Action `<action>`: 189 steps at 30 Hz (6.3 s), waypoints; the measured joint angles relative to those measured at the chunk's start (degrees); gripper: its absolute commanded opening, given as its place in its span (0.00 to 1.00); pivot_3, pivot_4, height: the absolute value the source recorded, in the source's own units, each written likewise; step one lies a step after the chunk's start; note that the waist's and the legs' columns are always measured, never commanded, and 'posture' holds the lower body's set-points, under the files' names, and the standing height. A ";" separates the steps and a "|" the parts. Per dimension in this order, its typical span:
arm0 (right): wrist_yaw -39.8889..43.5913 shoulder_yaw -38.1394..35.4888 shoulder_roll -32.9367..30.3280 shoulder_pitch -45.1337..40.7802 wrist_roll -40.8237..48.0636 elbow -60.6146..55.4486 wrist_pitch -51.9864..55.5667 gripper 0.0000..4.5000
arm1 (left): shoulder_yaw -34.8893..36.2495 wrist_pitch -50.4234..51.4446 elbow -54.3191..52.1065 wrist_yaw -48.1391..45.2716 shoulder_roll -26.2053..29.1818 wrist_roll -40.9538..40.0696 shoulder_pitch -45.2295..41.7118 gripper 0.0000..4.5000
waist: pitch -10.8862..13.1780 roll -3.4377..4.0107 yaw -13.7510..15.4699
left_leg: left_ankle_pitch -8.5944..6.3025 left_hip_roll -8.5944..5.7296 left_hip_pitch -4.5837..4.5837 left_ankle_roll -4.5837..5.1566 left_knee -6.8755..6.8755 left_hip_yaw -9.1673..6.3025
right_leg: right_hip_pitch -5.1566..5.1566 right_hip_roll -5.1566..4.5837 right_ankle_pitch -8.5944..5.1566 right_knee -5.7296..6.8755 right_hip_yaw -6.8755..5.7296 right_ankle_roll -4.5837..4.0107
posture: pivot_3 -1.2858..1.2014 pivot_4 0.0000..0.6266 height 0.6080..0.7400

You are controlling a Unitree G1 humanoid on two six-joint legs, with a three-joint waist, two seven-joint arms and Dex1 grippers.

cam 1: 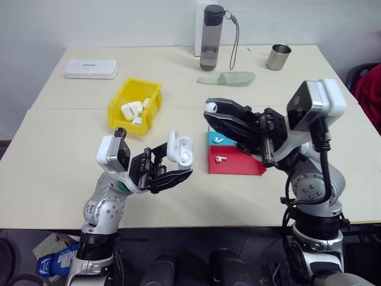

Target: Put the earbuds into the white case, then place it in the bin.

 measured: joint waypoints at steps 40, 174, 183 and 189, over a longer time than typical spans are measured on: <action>8.02 5.67 -1.03 5.02 -3.91 7.19 -14.33 0.10 | -1.30 3.71 -2.73 5.62 -2.69 -0.17 -0.69 0.61 | 0.00 0.00 -0.02 | 0.00 0.00 0.00 0.00 -0.04 -0.03 | 0.00 0.00 0.00 -0.04 -0.02 0.00 | 0.52 0.24 1.00; 18.68 -20.03 -31.49 31.22 -19.14 31.16 -25.49 0.99 | -0.26 -2.63 -2.70 -1.49 -4.68 -1.57 5.99 0.61 | 0.07 -0.05 1.29 | 0.03 -0.02 0.15 0.16 -0.32 0.24 | 0.32 -0.06 0.00 -0.57 -0.03 0.00 | 0.52 0.24 1.00; 15.86 -3.81 -39.44 2.87 -24.49 30.30 -6.41 0.99 | 0.17 -3.52 -2.74 -1.54 -4.36 -0.74 8.33 0.61 | 0.09 0.01 1.27 | 0.08 0.01 0.13 0.19 -0.31 0.50 | 0.21 -0.06 -0.01 -0.65 0.23 -0.04 | 0.52 0.24 1.00; 20.14 15.22 -35.38 -22.09 -37.46 43.71 -0.97 0.99 | 1.88 -3.32 -2.73 -0.20 -3.61 -0.98 9.26 0.61 | 0.12 -0.01 1.38 | 0.05 0.00 0.03 0.17 -0.38 0.37 | 0.09 -0.12 0.00 -0.69 0.10 -0.02 | 0.52 0.24 1.00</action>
